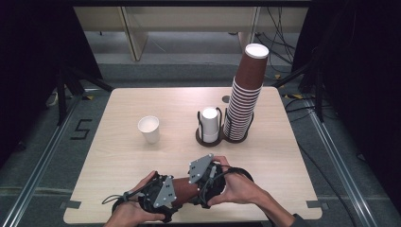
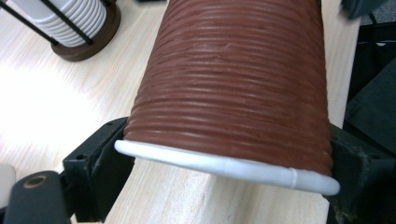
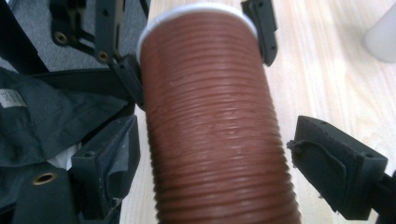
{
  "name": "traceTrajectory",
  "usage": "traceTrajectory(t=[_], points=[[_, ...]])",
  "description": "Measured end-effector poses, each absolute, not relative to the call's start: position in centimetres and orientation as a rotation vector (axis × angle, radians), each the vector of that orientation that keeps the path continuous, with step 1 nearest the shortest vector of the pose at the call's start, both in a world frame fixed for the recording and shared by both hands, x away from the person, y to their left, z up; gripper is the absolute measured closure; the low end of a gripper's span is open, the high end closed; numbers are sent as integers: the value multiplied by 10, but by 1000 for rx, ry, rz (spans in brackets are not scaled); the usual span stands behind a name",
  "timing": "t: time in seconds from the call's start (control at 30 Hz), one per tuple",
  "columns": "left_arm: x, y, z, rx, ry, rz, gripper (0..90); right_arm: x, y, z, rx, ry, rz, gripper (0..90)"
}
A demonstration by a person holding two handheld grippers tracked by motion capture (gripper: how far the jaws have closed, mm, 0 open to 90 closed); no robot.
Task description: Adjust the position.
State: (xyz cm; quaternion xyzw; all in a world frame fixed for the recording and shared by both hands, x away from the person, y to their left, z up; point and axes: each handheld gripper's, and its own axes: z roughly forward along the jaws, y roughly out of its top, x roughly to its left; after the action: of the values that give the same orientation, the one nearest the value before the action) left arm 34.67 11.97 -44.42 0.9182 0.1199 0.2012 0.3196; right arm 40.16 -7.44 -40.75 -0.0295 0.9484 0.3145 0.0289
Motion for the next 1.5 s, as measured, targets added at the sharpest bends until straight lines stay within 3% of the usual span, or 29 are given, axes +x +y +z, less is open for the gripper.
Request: traceTrajectory(t=[0.47,0.6,0.97,1.5], points=[[345,119,-444,2397,297,526,120,401,-70,-423,-128,2959,900,197],[349,124,-449,2284,321,494,76,406,-75,-423,-135,2957,949,197],[357,140,-453,1902,371,308,77,415,-109,-423,-21,2913,1289,201],[359,140,-455,1824,379,241,36,415,-113,-426,-34,2904,1423,199]])
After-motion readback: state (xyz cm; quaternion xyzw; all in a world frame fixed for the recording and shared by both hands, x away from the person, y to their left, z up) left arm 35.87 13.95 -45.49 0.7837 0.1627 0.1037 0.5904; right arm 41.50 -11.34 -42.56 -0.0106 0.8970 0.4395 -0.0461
